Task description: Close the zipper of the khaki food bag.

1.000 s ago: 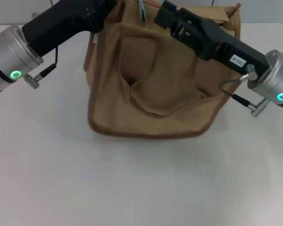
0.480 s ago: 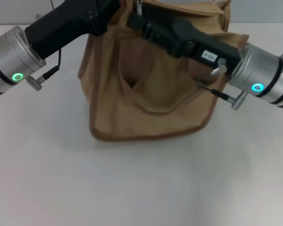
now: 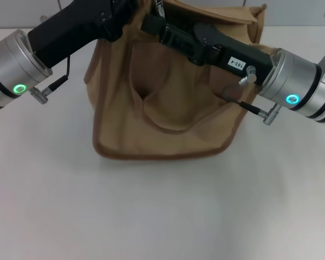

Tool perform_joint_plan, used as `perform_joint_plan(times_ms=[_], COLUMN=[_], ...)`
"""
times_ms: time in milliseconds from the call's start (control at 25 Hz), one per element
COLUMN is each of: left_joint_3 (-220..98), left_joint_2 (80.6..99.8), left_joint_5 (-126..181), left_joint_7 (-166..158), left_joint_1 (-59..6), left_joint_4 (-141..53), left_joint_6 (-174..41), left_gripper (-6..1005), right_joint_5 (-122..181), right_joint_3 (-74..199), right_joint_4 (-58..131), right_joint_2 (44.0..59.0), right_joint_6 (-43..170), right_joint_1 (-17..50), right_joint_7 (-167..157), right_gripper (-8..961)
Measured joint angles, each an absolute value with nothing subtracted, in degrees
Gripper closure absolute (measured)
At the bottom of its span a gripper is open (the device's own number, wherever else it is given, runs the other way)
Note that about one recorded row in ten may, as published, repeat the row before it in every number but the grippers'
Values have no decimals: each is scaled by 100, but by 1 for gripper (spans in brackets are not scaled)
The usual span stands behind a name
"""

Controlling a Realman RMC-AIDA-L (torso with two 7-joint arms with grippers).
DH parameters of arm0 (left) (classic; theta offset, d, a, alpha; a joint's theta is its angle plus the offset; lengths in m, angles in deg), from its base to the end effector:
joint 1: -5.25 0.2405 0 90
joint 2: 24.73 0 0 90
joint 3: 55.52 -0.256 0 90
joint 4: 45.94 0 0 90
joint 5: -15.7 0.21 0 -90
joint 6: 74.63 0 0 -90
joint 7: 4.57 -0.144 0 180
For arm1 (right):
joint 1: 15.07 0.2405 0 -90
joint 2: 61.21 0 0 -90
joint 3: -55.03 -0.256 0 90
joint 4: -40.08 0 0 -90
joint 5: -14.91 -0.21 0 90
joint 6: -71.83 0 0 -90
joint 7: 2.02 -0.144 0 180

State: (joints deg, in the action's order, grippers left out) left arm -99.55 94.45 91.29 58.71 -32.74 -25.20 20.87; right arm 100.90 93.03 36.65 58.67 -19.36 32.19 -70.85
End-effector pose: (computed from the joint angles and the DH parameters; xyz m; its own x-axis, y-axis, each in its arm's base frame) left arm -0.1796 0.3576 0.0127 0.4059 0.0070 0.9139 0.3689 -0.9161 -0.1569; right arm 0.1547 0.3545 -0.0510 0.3560 -0.3526 -0.8654 -0.4622 -0.8713 0.1649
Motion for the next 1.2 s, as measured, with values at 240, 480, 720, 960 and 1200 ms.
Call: perform_joint_plan(times_ms=[240, 480, 720, 960, 1200], left_joint_3=[-9955, -9955, -9947, -9913, -9911], left_joint_2=[9445, 9445, 9445, 9445, 9445], left_joint_5=[9116, 9096, 9089, 9089, 9052], left_joint_7=[5866, 5855, 5768, 5691, 5525], left_joint_1=[-3274, -3270, -3273, -3201, -3047], left_joint_4=[-2520, -2519, -2574, -2578, -2588], left_joint_6=[2087, 2078, 2060, 2005, 1860], left_gripper=[952, 951, 950, 949, 948], right_joint_5=[10085, 10086, 10086, 10084, 10084], right_joint_3=[9302, 9298, 9300, 9302, 9344], right_joint_4=[3655, 3599, 3594, 3583, 3252], right_joint_2=[5867, 5867, 5868, 5864, 5845], right_joint_6=[-1940, -1921, -1953, -2046, -2158], right_joint_1=[3195, 3174, 3161, 3068, 2914], right_joint_7=[-7091, -7093, -7092, -7097, -7500], right_gripper=[485, 530, 829, 927, 946])
